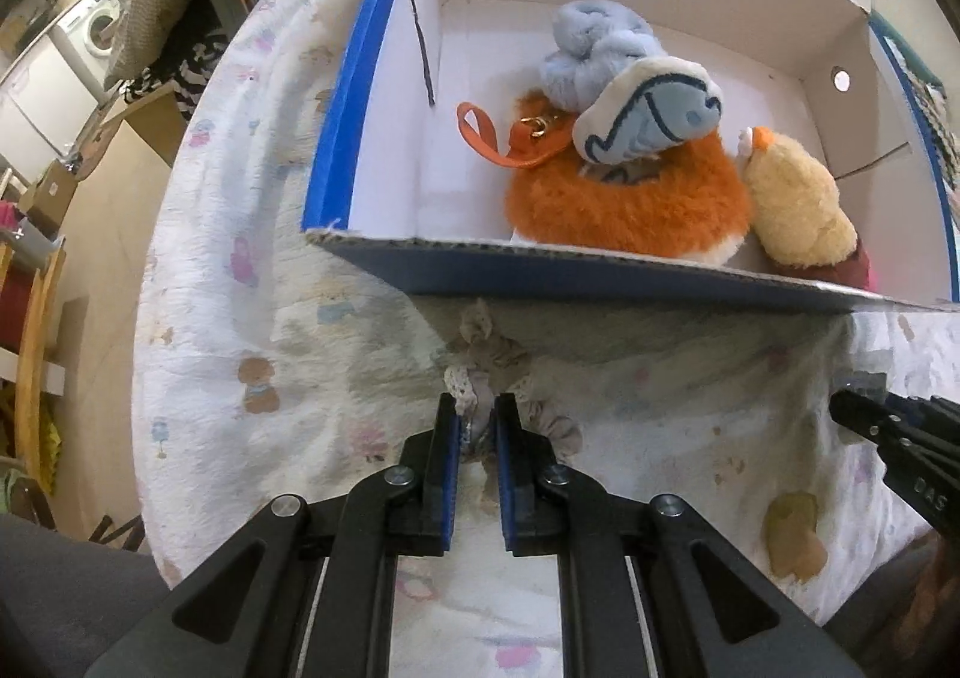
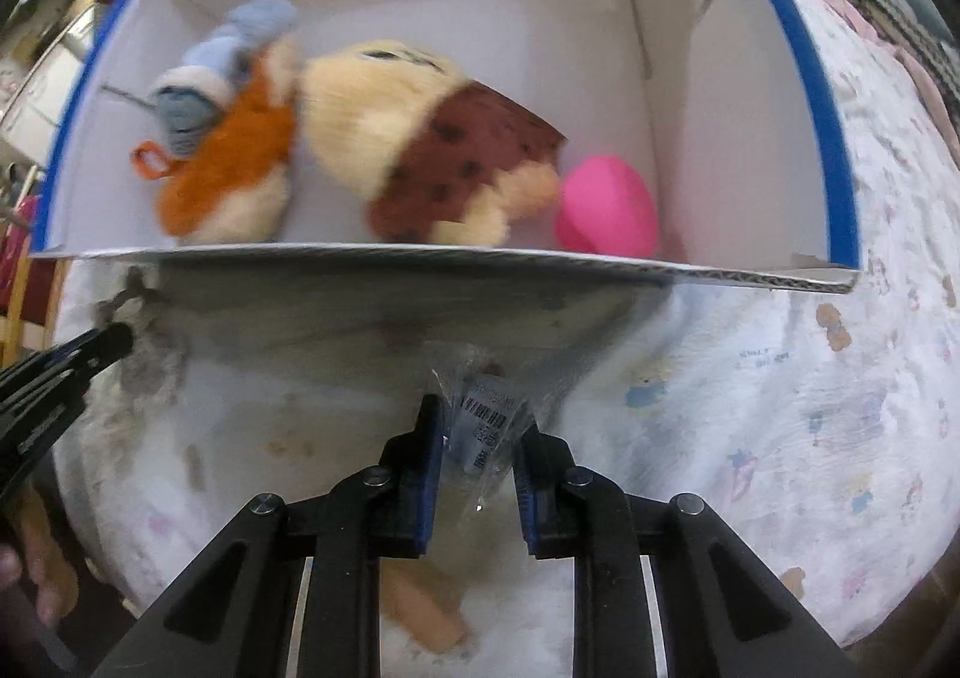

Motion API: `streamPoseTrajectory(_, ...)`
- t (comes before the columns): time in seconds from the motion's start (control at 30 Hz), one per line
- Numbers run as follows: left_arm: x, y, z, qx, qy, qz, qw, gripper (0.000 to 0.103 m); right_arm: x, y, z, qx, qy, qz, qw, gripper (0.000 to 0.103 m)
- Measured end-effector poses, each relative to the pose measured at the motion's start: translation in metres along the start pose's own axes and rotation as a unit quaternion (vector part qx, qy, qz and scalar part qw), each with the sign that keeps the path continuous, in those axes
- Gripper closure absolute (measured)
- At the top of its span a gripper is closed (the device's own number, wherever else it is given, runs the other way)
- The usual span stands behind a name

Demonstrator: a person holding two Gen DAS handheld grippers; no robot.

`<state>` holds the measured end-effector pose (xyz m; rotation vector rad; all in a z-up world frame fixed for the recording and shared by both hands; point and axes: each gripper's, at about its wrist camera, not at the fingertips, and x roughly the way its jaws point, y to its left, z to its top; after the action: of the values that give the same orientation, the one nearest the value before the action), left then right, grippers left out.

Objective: Organize soft objects
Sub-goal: 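Close the left tool on the lace scrunchie while the right tool grasps the clear barcode bag, then lift and carry the scrunchie and bag over the box with both tools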

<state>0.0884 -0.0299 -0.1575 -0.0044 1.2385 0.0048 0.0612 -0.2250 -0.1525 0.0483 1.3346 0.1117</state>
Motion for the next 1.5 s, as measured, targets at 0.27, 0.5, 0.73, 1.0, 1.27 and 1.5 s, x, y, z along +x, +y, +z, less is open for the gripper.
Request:
streamPoseTrajectory(0.27,-0.028,0.006,-0.01,-0.01,-0.03,0.005,0.9995,0.093,-0.049,-0.017,-0.017,-0.008,-0.056,0.04,0.998,0.08)
streamPoseTrajectory(0.5,-0.065,0.02,-0.02,-0.042,-0.086,-0.009,0.9954,0.093,-0.088,-0.057,-0.024,0.028,-0.108,0.083,0.99,0.08)
streamPoseTrajectory(0.73,-0.107,0.014,-0.028,-0.037,-0.157,0.001,0.9869,0.093,-0.115,-0.043,-0.032,0.026,-0.183,0.092,0.978,0.08)
streamPoseTrajectory(1.0,-0.153,0.001,-0.008,-0.011,-0.222,-0.021,0.9747,0.093,-0.144,-0.023,-0.021,-0.005,-0.266,0.066,0.962,0.08)
streamPoseTrajectory(1.27,-0.195,-0.006,0.029,-0.002,-0.286,-0.028,0.9577,0.093,-0.197,-0.005,0.001,-0.034,-0.355,0.073,0.931,0.08)
streamPoseTrajectory(1.5,-0.185,-0.015,0.072,-0.008,-0.283,-0.024,0.9588,0.093,-0.206,0.005,0.041,-0.052,-0.37,0.083,0.924,0.08)
